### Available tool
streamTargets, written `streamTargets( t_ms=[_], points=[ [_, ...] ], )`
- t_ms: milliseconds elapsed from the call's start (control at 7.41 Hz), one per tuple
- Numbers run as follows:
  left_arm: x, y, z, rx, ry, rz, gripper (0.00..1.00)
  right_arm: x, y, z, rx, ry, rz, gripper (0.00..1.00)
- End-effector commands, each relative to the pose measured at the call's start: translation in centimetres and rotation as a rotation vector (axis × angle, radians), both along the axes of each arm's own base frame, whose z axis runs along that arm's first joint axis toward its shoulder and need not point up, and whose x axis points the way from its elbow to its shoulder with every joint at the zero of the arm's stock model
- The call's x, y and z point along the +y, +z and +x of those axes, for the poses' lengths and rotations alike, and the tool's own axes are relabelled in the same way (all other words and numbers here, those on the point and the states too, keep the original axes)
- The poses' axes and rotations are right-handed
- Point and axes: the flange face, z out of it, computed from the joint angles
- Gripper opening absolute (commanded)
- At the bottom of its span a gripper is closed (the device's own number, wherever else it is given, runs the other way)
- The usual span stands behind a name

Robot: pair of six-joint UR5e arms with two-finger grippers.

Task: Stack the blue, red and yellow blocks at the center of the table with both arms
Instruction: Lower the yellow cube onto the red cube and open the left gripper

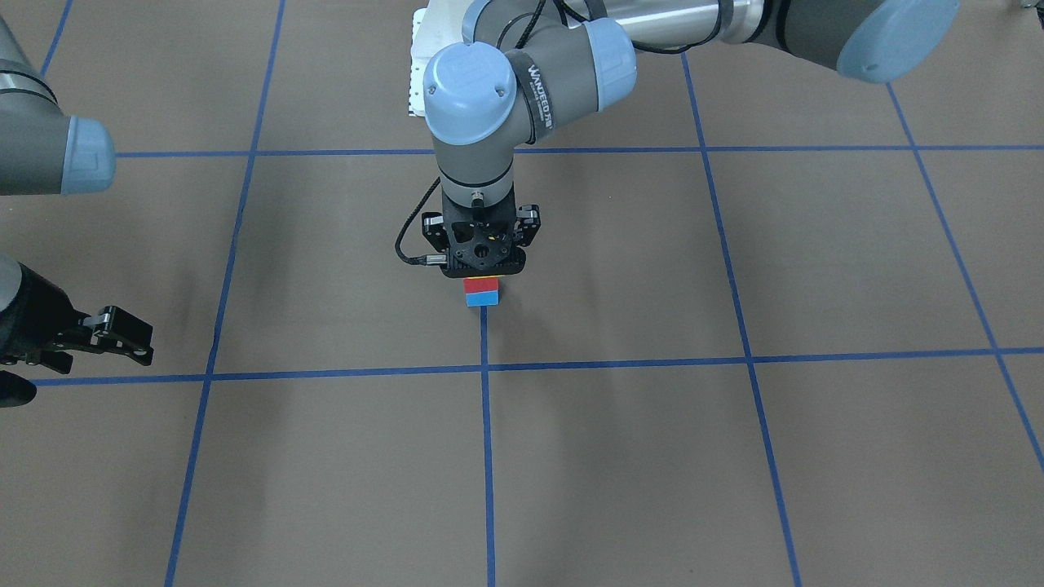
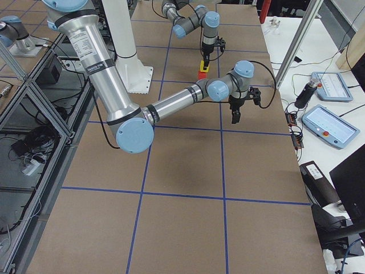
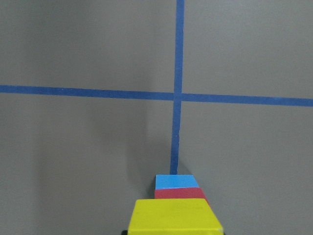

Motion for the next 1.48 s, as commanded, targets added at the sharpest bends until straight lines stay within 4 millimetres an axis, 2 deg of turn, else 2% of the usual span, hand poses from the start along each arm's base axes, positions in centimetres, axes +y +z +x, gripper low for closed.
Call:
streamTargets(
  t_ms=[0, 540, 810, 1349],
  points=[
    [0.3, -0.1, 0.3, 0.000, -0.003, -0.008, 0.00, 0.1, 0.2, 0.0, 0.001, -0.001, -0.003, 0.99],
    [0.3, -0.1, 0.4, 0.008, -0.006, -0.007, 0.00, 0.1, 0.4, 0.0, 0.002, -0.001, -0.005, 0.99],
    [0.1, 0.9, 1.6, 0.013, 0.002, -0.004, 0.00, 0.1, 0.4, 0.0, 0.003, 0.000, -0.005, 0.99],
    [0.1, 1.4, 1.5, 0.007, 0.004, -0.014, 0.00, 0.1, 0.2, 0.0, 0.001, -0.001, -0.003, 0.99]
  ],
)
